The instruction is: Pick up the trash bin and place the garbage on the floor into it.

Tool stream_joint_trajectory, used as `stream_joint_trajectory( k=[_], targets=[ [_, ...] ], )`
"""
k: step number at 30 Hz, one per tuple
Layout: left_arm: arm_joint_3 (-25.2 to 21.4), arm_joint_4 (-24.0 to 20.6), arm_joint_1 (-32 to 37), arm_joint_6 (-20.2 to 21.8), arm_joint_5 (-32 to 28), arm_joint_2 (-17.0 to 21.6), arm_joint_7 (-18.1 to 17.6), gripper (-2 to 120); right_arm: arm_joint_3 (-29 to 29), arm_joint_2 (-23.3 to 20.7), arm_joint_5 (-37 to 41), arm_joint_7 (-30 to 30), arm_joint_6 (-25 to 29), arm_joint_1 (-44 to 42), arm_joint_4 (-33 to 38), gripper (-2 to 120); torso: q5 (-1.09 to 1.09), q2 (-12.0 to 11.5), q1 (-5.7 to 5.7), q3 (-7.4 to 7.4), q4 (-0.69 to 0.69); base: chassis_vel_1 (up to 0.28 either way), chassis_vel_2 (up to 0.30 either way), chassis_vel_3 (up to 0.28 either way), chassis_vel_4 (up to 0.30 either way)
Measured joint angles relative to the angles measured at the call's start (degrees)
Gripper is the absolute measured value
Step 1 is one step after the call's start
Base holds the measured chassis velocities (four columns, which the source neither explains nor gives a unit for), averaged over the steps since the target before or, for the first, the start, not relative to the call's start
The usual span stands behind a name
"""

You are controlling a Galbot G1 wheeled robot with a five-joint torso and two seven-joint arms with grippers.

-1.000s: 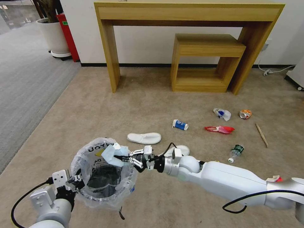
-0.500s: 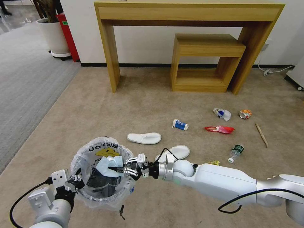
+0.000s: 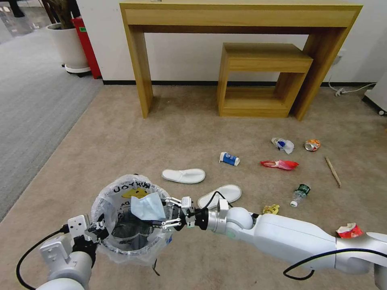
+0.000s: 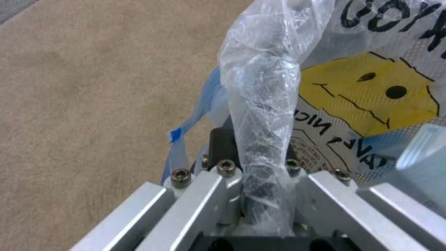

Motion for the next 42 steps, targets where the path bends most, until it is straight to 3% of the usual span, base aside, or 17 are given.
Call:
stream_joint_trajectory(
  k=[6,9,18,26,36,39,42],
  targets=[
    [-0.1,-0.4,-0.3,0.0,-0.1,0.0,0.0,1,-4.3,-0.4,0.2,0.0,-0.4,4.3,0.2,100,0.00,0.0,0.00,0.00,0.00,0.000,0.000,0.000,0.000],
    [0.1,-0.7,-0.4,0.0,0.0,-0.7,0.0,1,-7.4,-0.1,0.4,0.1,-0.5,8.2,0.2,100,-0.01,0.0,0.00,0.00,0.01,0.000,0.000,0.000,0.000],
    [0.1,-0.7,-0.5,-0.1,0.1,-1.4,0.1,1,-8.0,1.0,-1.3,0.6,-0.7,11.4,0.0,100,0.00,0.0,0.00,0.00,0.00,0.000,0.000,0.000,0.000],
    [0.0,-0.9,-0.5,-0.2,0.2,-1.5,0.2,1,-9.6,2.0,-5.8,-2.9,-0.3,15.8,-2.0,100,0.00,0.0,0.00,0.01,0.00,0.000,0.000,0.000,0.000],
    [0.4,-0.1,-1.7,-0.3,0.4,-1.9,0.4,1,-7.0,5.4,-15.7,-2.4,0.7,18.7,-4.0,100,-0.01,0.0,0.00,0.01,0.00,0.000,0.000,0.000,0.000],
    [0.4,0.2,-2.2,-0.3,0.2,-1.8,0.4,1,-4.4,8.0,-21.9,-2.4,1.8,19.4,-6.3,100,-0.01,0.0,0.00,0.01,0.02,0.000,0.000,0.000,0.000],
    [0.4,0.3,-2.3,-0.4,0.1,-1.7,0.4,1,-4.2,8.7,-22.6,-2.4,1.9,19.8,-6.7,100,-0.02,0.0,0.00,0.01,0.01,0.000,0.000,0.000,0.000]
  ],
)
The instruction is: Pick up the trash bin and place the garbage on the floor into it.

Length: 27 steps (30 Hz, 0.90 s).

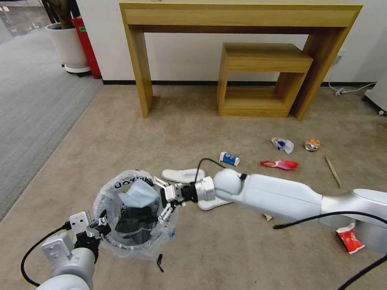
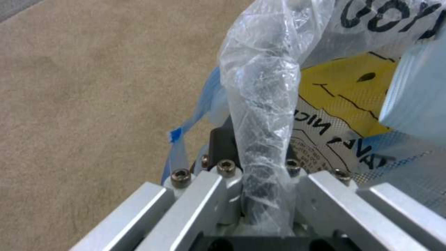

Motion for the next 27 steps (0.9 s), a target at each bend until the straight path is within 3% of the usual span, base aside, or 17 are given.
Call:
stream_joint_trajectory(
  k=[13,20,27],
  targets=[
    [-0.3,0.3,-0.6,-0.1,-0.6,0.4,0.0,1,1.8,2.0,-5.0,-3.9,1.9,0.7,-1.6,100,0.01,0.0,0.00,0.00,-0.01,0.000,0.000,0.000,0.000],
    [0.0,0.9,-1.5,-0.4,-0.8,0.3,-0.1,1,4.7,2.2,-8.5,-10.6,3.0,1.7,-3.3,100,0.01,0.0,-0.01,0.00,-0.01,0.000,0.000,0.000,0.000],
    [0.3,1.0,-1.6,-0.4,-0.8,0.0,-0.1,1,6.3,1.3,-11.8,-9.0,3.5,1.1,-3.8,100,0.02,0.0,-0.01,0.00,-0.02,0.000,0.000,0.000,0.000]
  ],
)
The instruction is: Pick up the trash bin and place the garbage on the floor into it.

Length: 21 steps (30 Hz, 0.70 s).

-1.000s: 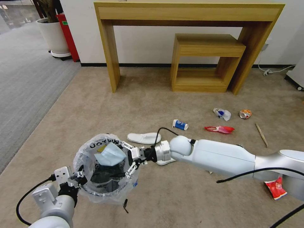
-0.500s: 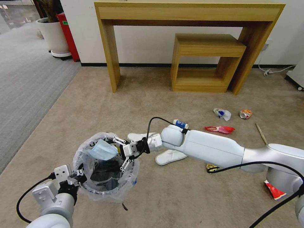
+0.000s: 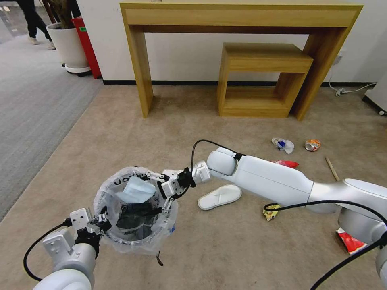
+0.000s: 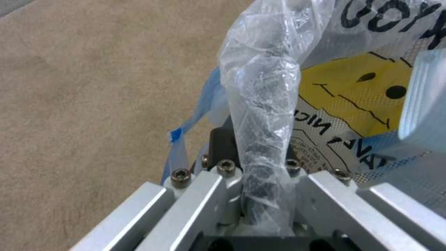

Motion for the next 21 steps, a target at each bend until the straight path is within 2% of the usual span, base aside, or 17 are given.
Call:
stream_joint_trajectory(
  k=[5,11,14,16,17,18,21],
  targets=[
    [0.0,0.1,0.0,0.0,0.0,0.0,0.0,1,1.4,0.3,-2.9,0.1,0.4,-0.3,0.1,100,0.00,0.0,0.00,0.00,0.00,0.000,0.000,0.000,0.000],
    [0.0,0.1,0.0,0.0,0.1,-0.2,0.0,1,4.0,2.1,-9.9,1.7,0.6,-0.2,1.1,100,0.00,0.0,0.00,0.00,0.01,0.000,0.000,0.000,0.000],
    [-0.1,0.1,0.1,0.0,0.1,-0.2,0.0,1,4.2,2.2,-10.2,2.6,0.3,-0.3,1.9,100,-0.01,0.0,0.00,0.00,0.02,0.000,0.000,0.000,0.000],
    [-0.3,0.1,0.1,-0.1,0.1,-0.1,0.0,1,3.4,1.6,-7.5,3.0,-0.3,-0.2,2.6,100,0.00,0.0,0.00,0.00,0.03,0.000,0.000,0.000,0.000],
    [-0.4,0.1,0.0,-0.1,0.1,0.0,0.0,1,1.9,0.7,-4.8,4.1,-1.2,0.0,3.2,100,0.00,0.0,0.00,0.00,0.01,0.000,0.000,0.000,0.000],
    [-0.4,0.1,0.0,-0.1,0.1,-0.1,0.0,1,1.6,0.2,-5.5,4.5,-1.2,0.1,3.5,100,0.00,0.0,0.00,0.00,-0.04,0.000,0.000,0.000,0.000],
    [-0.3,0.1,-0.1,-0.1,0.1,-0.2,0.1,1,5.0,2.2,-11.1,-0.2,1.0,-0.5,2.6,100,0.00,0.0,0.00,0.00,-0.02,0.000,0.000,0.000,0.000]
  ],
)
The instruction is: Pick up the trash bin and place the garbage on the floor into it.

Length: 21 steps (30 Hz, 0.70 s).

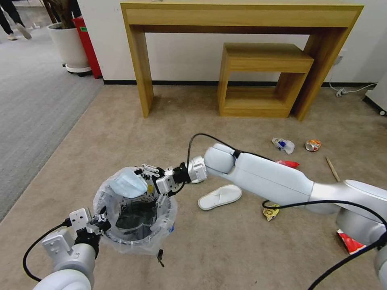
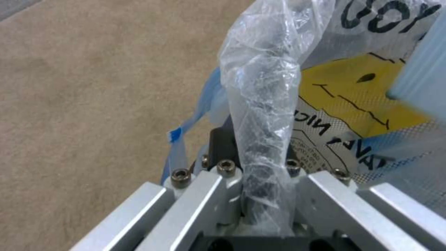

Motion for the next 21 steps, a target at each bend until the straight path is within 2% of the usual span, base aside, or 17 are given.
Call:
stream_joint_trajectory(
  k=[1,3,5,10,14,16,17,18,19,21],
  targets=[
    [0.1,0.0,-0.1,0.0,0.0,-0.1,0.0,1,0.6,0.5,0.5,-0.9,0.2,-0.2,-0.2,100,0.00,0.0,0.00,0.00,0.07,0.000,0.000,0.000,0.000],
    [0.0,0.1,-0.2,0.0,0.0,-0.1,0.0,1,0.1,0.3,1.6,-0.4,-0.1,-0.2,-0.1,100,0.00,0.0,0.00,0.00,0.07,0.000,0.000,0.000,0.000],
    [0.1,0.1,-0.2,-0.1,0.0,-0.1,0.0,1,-2.6,-1.5,6.8,1.9,-1.6,0.2,0.4,100,-0.01,0.0,0.00,0.00,0.03,0.000,0.000,0.000,0.000],
    [-0.2,0.1,-0.2,-0.2,0.0,-0.1,0.0,1,-2.7,-1.4,5.6,1.2,-1.0,-0.5,-0.3,100,0.00,0.0,0.01,0.00,0.01,0.000,0.000,0.000,0.000],
    [-0.4,0.1,0.1,-0.3,0.0,0.0,0.0,1,-3.1,-2.1,10.3,4.6,-1.8,-1.0,-0.7,100,0.00,0.0,0.00,0.00,0.05,0.000,0.000,0.000,0.000],
    [-0.5,0.2,0.1,-0.4,0.0,0.1,0.0,1,-2.8,-3.0,13.1,7.4,-2.7,-1.8,-0.4,100,0.00,0.0,0.00,0.00,0.05,0.000,0.000,0.000,0.000],
    [-0.8,0.5,0.1,-0.5,0.0,0.3,0.0,1,-2.6,-4.8,17.1,13.1,-4.7,-2.9,0.9,99,0.00,0.0,0.00,0.00,0.03,0.000,0.000,0.000,0.000],
    [-0.8,0.5,0.1,-0.5,0.0,0.3,0.0,1,-2.6,-4.8,17.1,13.1,-4.7,-2.9,0.9,99,0.00,0.0,0.00,0.00,0.03,0.000,0.000,0.000,0.000],
    [-0.9,0.6,0.1,-0.5,0.0,0.5,0.0,1,-2.6,-6.3,20.3,18.8,-6.3,-3.9,2.4,100,0.00,0.0,0.00,0.00,0.01,0.000,0.000,0.000,0.000],
    [-1.0,0.8,0.1,-0.5,-0.1,0.7,0.0,1,-1.3,-8.7,25.9,26.4,-8.9,-5.9,5.0,100,0.01,0.0,0.00,0.00,0.01,0.000,0.000,0.000,0.000]
  ],
)
